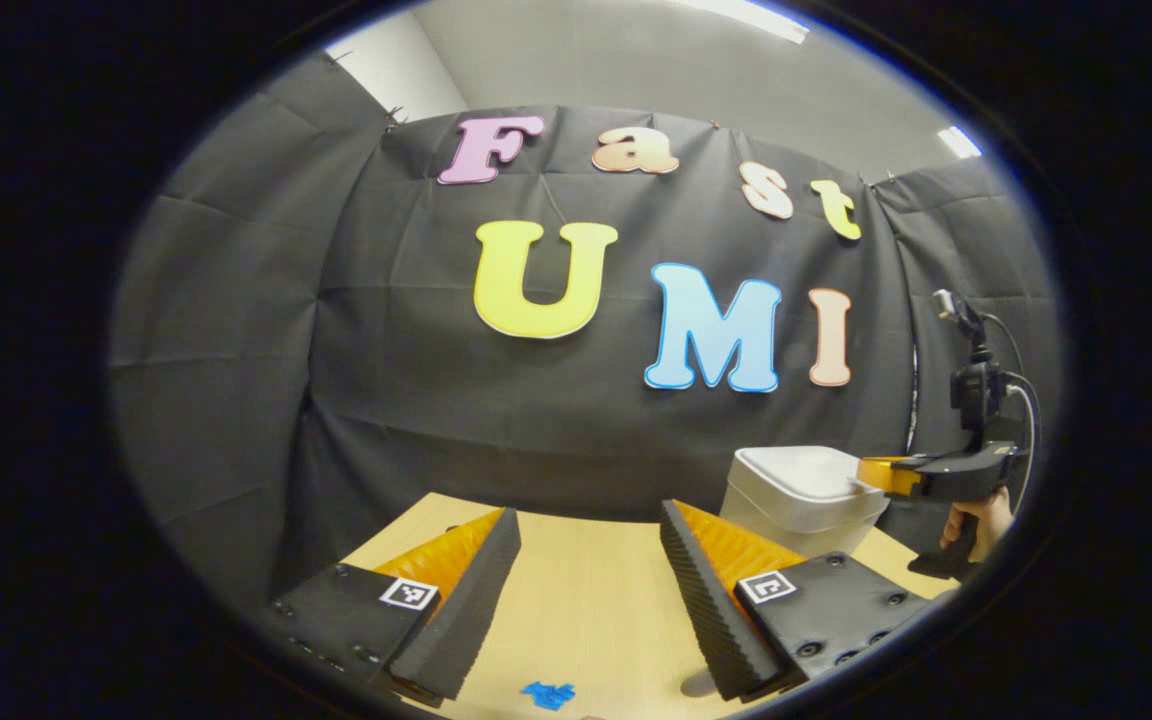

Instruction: Press the lid of the desktop garbage bin to open it, pick up the crumpled paper on the desktop and throw it into the bin, then pick up the pop can on the desktop and drop it into the bin, and finally close the garbage bin lid.

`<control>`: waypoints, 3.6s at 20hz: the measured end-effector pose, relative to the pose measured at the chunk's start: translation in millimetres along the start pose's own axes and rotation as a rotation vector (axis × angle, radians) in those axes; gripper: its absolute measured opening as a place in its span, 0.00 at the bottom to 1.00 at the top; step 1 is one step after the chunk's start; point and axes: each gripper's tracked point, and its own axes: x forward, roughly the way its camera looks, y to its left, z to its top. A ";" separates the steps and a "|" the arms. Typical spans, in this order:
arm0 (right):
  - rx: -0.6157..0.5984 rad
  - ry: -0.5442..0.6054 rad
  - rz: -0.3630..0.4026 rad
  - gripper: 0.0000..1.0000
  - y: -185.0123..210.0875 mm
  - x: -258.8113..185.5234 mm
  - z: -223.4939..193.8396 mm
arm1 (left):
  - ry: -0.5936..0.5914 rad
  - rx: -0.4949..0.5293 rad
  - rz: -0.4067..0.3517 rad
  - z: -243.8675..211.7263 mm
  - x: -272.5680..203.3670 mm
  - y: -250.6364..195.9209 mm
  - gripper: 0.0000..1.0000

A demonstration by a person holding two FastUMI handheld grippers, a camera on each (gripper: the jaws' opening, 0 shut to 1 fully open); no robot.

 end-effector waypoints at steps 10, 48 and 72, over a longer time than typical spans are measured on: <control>0.039 0.044 0.020 0.00 -1.9 4.2 -9.6 | 0.018 -0.012 -0.011 -6.6 9.3 -4.3 1.00; -0.088 -0.328 0.020 0.70 27.4 -70.8 91.5 | 0.013 0.012 0.028 -3.0 -1.5 10.1 1.00; -0.134 -0.232 -0.033 1.00 57.7 -142.6 14.3 | 0.549 -0.012 -0.031 -247.5 -19.8 60.8 0.94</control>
